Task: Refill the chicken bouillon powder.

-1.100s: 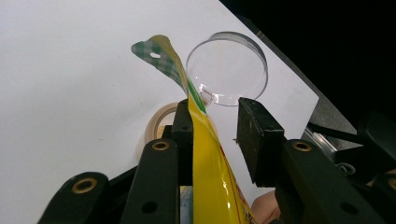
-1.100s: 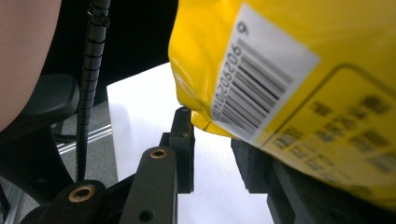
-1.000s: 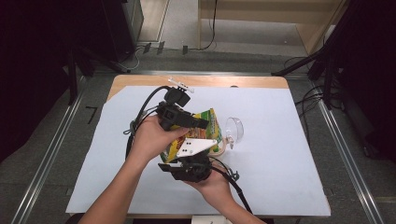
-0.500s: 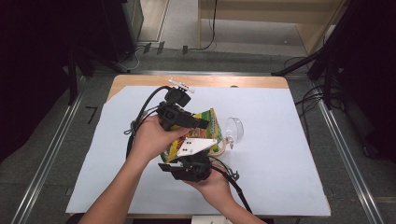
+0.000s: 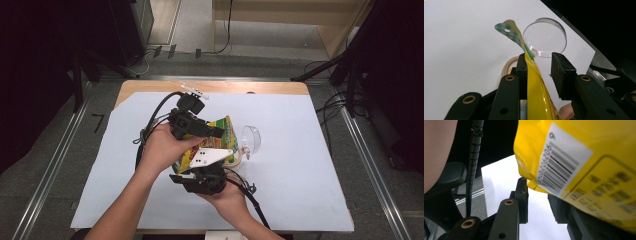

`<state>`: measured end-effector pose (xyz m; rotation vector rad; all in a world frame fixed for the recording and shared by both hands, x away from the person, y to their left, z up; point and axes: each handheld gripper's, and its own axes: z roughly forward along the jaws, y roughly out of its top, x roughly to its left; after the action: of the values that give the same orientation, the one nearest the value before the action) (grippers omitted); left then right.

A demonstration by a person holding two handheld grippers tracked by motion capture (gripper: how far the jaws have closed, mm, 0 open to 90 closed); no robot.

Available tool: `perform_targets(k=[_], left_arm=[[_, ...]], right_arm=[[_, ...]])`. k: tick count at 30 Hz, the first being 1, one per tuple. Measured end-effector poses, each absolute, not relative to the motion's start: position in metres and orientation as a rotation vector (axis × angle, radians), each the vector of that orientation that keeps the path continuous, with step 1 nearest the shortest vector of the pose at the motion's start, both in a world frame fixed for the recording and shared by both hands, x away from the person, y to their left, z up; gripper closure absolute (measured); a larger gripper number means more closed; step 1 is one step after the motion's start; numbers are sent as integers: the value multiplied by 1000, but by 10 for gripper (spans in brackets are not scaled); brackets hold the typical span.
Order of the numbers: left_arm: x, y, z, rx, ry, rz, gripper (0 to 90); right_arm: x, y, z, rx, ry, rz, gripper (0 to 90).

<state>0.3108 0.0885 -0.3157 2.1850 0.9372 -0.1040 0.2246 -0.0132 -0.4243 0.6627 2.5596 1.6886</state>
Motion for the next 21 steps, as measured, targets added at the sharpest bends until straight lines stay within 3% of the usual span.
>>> perform_targets(k=[21], left_arm=[[311,87,-315,2188,950,-102,696]], right_arm=[[224,-13,-424,680,2557,1696,718]])
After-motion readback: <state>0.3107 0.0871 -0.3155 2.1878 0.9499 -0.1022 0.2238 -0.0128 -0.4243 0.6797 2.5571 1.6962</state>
